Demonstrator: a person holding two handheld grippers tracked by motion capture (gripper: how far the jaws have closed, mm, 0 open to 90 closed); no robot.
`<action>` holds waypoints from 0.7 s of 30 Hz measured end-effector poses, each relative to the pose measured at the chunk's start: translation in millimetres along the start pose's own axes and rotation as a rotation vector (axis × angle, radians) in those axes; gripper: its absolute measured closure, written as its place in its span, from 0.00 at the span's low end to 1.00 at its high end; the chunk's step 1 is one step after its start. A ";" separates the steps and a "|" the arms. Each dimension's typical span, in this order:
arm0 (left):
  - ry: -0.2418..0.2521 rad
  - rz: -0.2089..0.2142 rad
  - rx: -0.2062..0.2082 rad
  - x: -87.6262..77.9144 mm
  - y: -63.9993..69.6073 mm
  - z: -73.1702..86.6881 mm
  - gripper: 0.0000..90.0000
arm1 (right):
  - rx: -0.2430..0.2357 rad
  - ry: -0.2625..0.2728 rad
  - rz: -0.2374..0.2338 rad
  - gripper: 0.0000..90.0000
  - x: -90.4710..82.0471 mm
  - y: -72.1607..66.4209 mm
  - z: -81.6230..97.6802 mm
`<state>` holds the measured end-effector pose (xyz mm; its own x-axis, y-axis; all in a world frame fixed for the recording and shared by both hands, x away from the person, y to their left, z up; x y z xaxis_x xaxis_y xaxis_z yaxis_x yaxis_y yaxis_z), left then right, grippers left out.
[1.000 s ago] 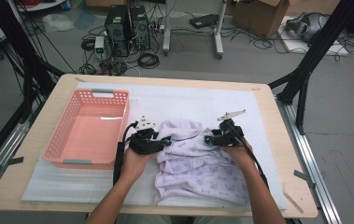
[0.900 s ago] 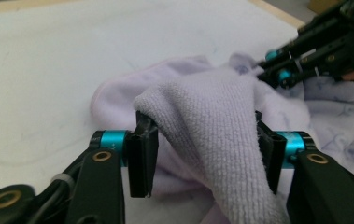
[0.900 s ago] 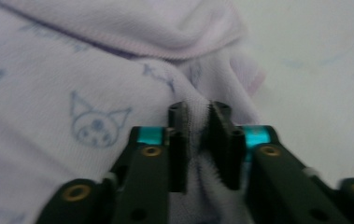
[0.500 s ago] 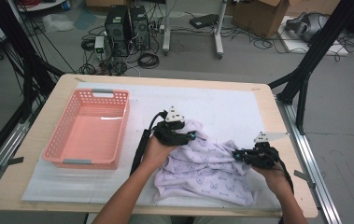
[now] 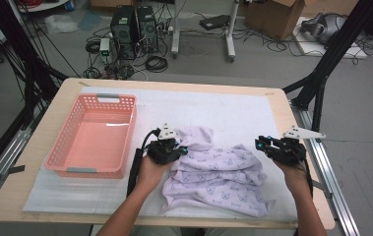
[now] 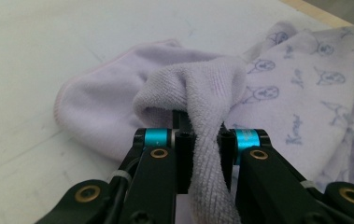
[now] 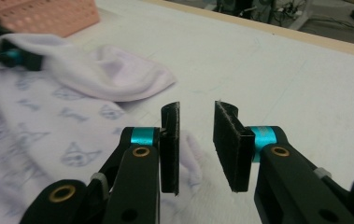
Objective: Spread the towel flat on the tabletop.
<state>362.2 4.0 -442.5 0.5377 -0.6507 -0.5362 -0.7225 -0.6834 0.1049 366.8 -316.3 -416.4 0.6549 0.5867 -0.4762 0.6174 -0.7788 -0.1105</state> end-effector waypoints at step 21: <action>0.065 -0.016 -0.017 -18.8 -8.3 22.8 0.92 | -0.083 -0.332 -0.263 0.71 130.1 -74.8 14.1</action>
<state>348.1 29.5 -452.4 0.5765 -0.6592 -0.4828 -0.7063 -0.6992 0.1112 399.7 -184.9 -482.4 0.3036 0.6490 -0.6976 0.7861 -0.5843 -0.2015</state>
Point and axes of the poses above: each handheld gripper's, and its own axes: x roughly forward along the jaws, z roughly out of its underside, y roughly to its right, the point moved 6 cm from there along x, roughly forward along the jaws, and after that the axes turned 2 degrees about x, right-handed, at the moved point
